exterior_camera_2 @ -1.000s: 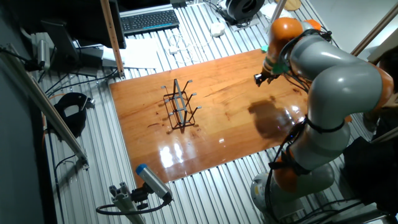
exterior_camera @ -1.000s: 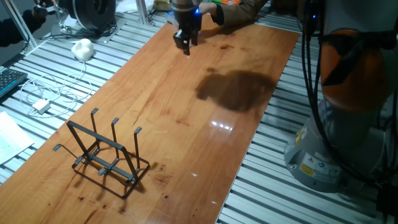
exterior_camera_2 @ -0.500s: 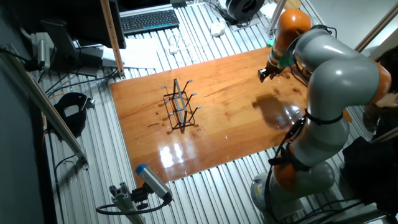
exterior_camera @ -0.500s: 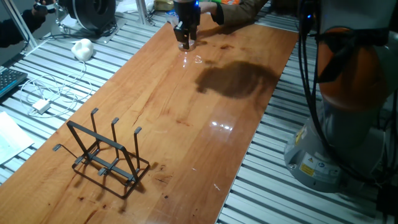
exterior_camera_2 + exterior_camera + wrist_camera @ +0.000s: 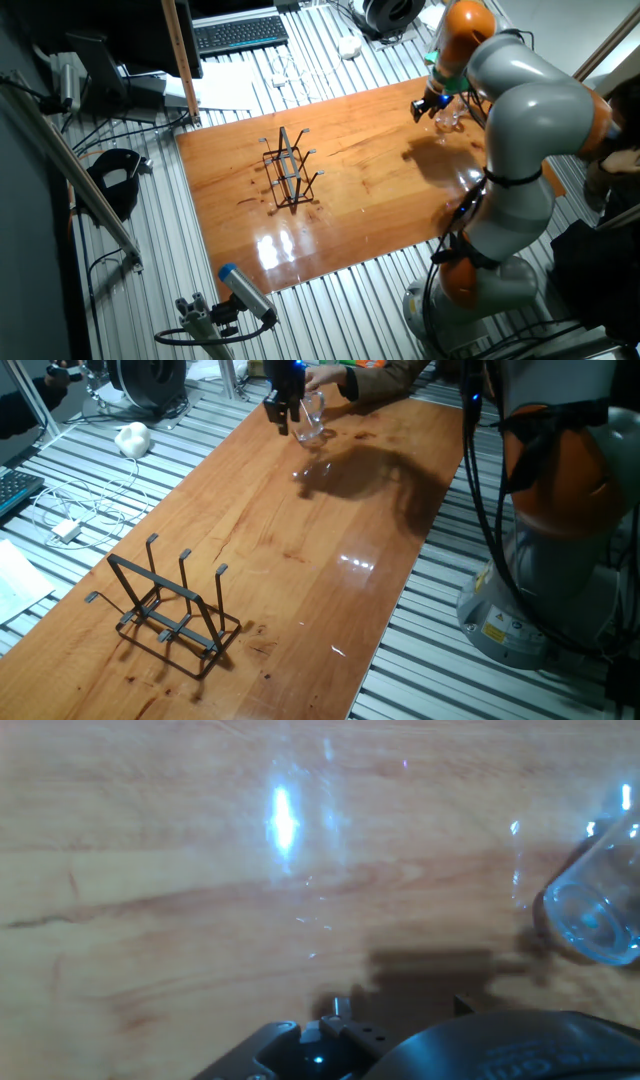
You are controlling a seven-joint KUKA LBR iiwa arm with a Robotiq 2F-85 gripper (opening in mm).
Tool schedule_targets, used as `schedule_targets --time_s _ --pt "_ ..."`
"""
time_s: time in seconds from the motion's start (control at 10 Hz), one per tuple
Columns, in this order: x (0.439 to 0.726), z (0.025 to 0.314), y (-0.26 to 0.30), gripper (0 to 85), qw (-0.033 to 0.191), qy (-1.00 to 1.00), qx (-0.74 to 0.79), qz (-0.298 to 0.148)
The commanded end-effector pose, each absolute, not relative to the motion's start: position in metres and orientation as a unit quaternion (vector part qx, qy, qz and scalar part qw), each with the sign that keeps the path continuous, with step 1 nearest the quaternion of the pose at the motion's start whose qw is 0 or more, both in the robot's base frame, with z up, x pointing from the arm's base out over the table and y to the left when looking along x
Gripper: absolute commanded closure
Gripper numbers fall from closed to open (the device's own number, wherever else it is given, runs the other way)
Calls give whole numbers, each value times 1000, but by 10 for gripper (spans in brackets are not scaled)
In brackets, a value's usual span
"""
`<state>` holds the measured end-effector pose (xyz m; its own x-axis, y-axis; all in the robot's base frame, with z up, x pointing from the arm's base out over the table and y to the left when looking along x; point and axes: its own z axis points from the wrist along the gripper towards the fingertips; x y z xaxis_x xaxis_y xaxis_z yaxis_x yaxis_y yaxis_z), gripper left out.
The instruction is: Put the cup on the cup rack
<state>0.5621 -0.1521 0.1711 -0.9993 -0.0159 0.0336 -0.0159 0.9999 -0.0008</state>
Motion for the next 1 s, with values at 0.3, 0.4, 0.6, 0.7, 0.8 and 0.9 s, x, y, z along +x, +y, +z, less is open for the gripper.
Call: schedule_targets --time_s 0.3,0.4,0.6,0.7,0.8,0.9 --pt "557 152 -116 340 5 -1000 -18 11" --pt "550 151 -109 340 3 -1000 -20 13" --pt "541 155 -99 340 -1 -999 -28 18" --pt "535 161 -103 340 -2 -999 -12 48" --pt "529 170 -121 340 0 -999 -3 38" --pt "524 174 -139 340 -1 -999 10 34"
